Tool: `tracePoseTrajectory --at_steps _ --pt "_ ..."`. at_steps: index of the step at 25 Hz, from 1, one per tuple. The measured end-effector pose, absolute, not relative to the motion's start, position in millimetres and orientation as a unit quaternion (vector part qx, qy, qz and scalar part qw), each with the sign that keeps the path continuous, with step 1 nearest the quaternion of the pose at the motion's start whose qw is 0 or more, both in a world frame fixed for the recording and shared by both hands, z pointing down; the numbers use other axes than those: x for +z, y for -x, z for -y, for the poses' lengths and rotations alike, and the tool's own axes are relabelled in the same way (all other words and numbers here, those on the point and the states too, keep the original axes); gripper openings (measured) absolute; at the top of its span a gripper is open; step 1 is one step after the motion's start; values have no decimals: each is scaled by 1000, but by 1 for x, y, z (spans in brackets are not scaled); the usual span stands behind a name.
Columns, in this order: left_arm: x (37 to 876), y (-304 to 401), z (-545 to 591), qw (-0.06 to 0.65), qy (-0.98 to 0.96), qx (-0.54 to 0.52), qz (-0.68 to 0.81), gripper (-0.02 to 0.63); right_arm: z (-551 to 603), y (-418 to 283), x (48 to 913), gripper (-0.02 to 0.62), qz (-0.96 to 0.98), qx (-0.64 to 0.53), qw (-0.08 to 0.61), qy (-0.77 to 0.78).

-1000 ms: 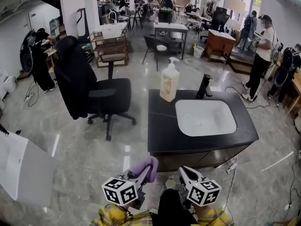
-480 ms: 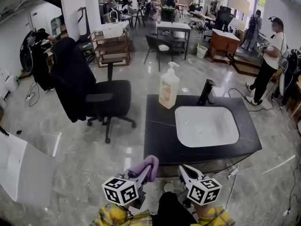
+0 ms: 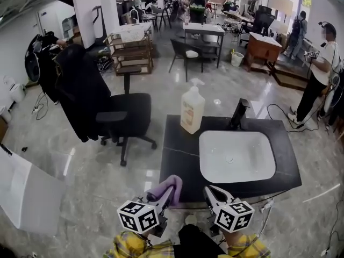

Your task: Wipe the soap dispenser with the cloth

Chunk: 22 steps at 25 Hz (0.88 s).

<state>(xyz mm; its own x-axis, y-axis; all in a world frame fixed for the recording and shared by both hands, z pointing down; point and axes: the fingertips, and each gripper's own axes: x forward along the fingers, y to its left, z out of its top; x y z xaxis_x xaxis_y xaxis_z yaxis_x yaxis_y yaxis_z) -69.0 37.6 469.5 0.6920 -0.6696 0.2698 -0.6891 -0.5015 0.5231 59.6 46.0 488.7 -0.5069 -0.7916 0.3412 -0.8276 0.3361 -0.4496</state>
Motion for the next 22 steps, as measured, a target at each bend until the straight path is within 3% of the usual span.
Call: tracePoseTrajectory --at_steps 22 --pt "456 21 82 298 -851 -11 433 49 79 -112 487 6 841 287 37 -458"
